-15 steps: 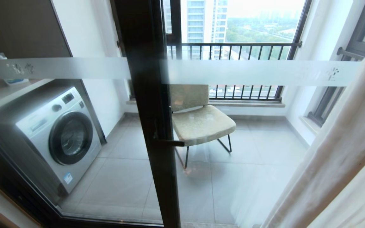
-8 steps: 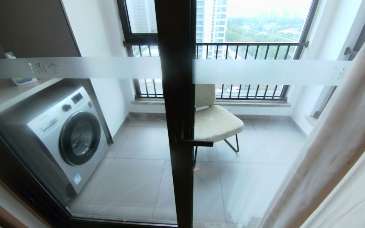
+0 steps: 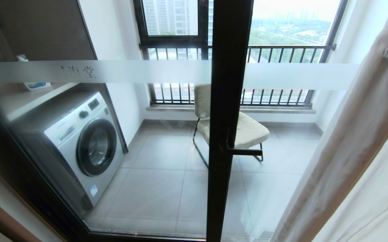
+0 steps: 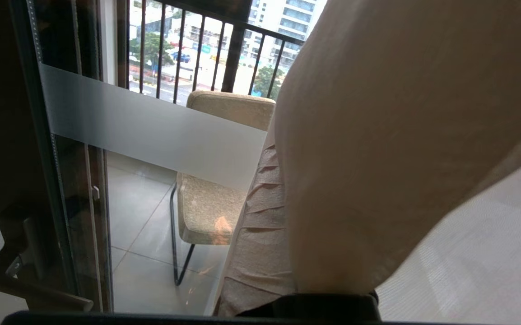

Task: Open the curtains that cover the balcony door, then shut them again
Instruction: Close the inner curtains on both sides

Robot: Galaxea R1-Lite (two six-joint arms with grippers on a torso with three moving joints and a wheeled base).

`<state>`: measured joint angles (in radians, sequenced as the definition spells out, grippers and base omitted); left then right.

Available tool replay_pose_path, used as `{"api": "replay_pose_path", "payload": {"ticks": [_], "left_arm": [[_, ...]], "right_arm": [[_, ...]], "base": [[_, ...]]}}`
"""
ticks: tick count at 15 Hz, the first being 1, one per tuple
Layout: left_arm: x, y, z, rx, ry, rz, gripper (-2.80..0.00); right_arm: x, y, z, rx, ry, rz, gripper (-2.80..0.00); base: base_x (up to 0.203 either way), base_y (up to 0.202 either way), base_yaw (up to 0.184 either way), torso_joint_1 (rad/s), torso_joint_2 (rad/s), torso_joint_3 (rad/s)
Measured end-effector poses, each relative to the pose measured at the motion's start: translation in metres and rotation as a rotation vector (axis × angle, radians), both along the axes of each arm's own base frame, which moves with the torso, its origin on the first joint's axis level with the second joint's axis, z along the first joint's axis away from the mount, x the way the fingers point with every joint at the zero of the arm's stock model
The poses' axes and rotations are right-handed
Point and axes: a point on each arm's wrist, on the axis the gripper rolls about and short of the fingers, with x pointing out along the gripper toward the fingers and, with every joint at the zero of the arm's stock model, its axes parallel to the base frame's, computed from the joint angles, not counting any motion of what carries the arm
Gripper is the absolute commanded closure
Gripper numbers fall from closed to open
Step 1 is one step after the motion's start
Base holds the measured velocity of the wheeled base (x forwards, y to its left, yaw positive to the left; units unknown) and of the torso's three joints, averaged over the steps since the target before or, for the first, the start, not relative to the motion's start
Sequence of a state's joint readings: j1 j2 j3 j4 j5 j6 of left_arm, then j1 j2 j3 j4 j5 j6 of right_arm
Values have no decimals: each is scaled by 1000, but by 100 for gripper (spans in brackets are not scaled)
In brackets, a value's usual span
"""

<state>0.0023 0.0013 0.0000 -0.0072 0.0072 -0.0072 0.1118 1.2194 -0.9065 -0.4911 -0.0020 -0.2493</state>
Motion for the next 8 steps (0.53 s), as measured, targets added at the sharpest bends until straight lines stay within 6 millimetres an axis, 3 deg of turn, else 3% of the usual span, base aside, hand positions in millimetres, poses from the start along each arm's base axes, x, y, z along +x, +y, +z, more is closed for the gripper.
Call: {"api": "replay_pose_path", "payload": {"ticks": [8], "left_arm": [[0,0,0,0,0,0,0]], "right_arm": [[12,24,5,-17,-1,19,0]], "base": [[0,193,0,3,2,2]]}}
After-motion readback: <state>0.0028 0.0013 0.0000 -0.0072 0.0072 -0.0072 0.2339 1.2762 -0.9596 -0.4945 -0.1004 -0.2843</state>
